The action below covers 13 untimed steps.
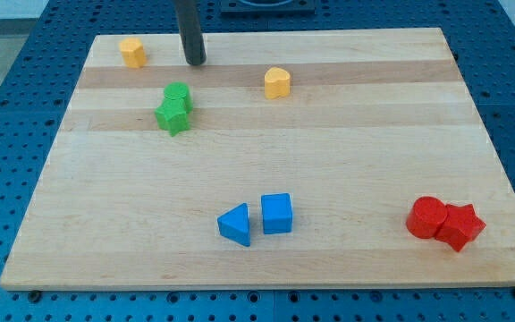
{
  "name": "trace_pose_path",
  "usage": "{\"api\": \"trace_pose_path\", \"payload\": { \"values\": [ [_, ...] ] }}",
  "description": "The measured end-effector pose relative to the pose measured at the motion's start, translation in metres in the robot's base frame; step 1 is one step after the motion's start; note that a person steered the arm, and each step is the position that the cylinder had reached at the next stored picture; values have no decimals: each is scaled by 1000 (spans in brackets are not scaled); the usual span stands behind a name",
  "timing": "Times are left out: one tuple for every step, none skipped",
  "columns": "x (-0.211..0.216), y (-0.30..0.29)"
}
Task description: Slide blue triangle to top center
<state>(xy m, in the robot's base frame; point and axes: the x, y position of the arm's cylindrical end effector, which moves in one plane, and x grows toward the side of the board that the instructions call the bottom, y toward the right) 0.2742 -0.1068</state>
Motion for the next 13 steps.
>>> {"api": "trace_pose_path", "payload": {
  "values": [
    [41,19],
    [78,33],
    [121,34],
    [163,17],
    [214,9],
    [274,9],
    [325,11],
    [338,30],
    [327,54],
    [306,72],
    [285,94],
    [264,101],
    [253,99]
  ]
}}
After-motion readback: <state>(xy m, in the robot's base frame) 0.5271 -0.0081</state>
